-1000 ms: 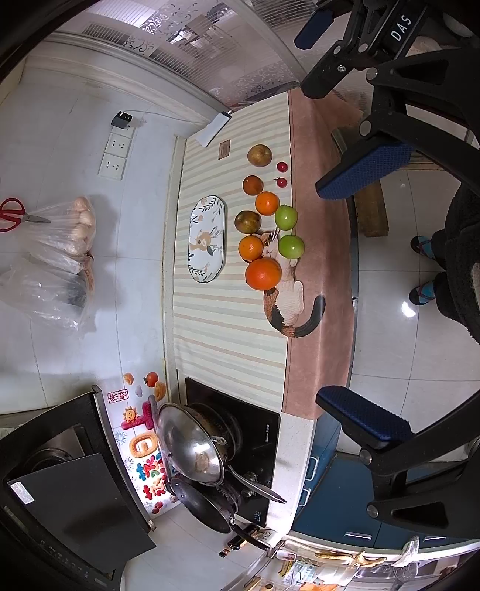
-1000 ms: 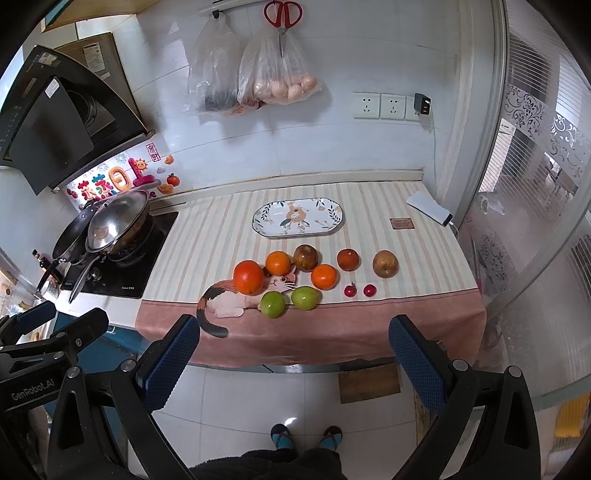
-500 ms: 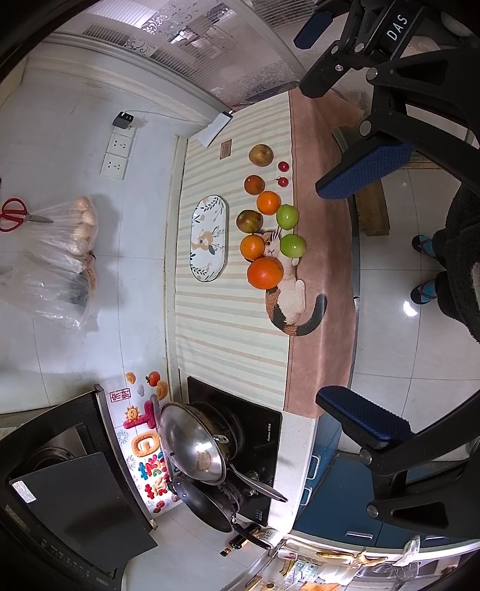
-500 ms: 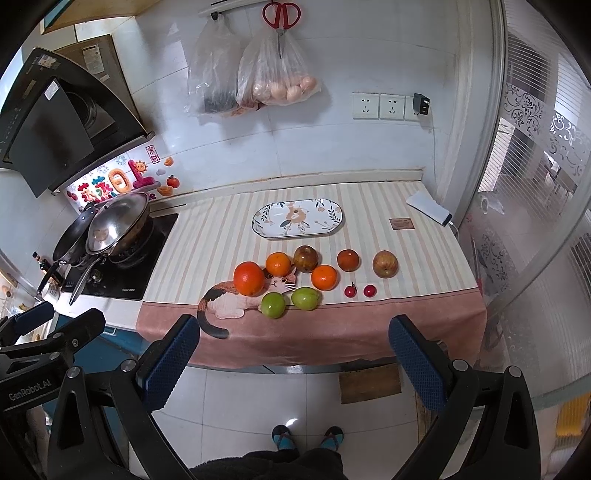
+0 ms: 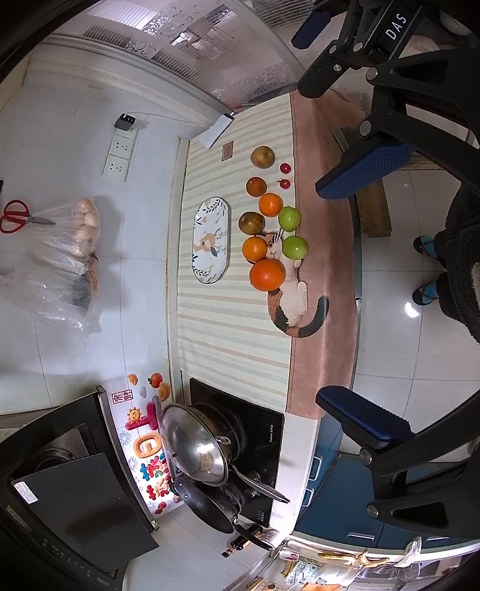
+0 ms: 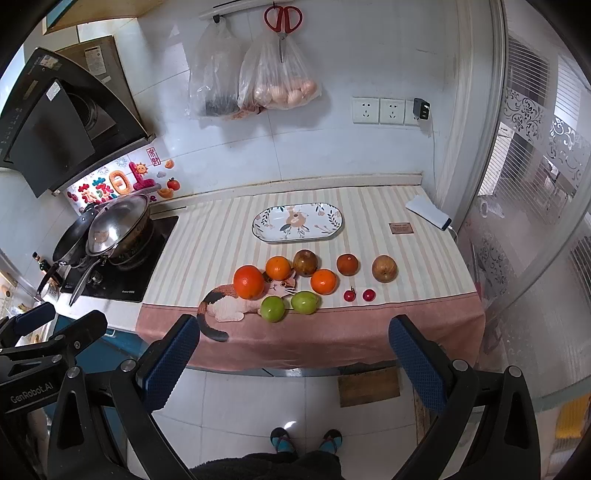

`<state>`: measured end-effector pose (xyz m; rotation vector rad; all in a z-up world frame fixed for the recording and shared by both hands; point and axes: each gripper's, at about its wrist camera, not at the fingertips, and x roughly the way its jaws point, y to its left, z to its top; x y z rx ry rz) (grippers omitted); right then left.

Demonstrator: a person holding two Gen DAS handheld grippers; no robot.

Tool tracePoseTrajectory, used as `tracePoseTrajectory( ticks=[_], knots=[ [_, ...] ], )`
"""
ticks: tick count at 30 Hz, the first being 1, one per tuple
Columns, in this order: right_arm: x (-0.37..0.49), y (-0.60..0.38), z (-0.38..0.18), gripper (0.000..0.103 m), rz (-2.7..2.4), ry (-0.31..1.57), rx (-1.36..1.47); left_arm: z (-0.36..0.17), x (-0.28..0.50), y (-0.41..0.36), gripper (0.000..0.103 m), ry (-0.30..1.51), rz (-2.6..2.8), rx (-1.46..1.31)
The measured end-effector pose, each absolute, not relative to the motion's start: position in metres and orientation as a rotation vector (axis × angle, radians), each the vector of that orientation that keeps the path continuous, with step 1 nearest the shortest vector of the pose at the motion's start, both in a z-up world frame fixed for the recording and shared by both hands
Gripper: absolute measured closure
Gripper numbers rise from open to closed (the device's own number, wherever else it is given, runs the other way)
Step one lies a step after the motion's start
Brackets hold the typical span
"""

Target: Organize fruits

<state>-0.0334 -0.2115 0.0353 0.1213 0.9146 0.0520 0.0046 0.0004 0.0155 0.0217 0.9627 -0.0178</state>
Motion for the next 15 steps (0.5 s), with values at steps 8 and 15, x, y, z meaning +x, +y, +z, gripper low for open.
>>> tracePoseTrajectory(
  ticks=[8,15],
  knots=[
    [-0.0346,-0.2119,0.036,0.0,0.053,0.915,0.122,0.0146,0.0033,0.0008,0.0,0.961,-0.019,0.022],
    [-0.0321,-0.2123,0.0359,0.0,0.053,0.914,0.126,0.0148,0.0058,-0.0014,0.0,0.962,-0.02,0.025]
  ],
)
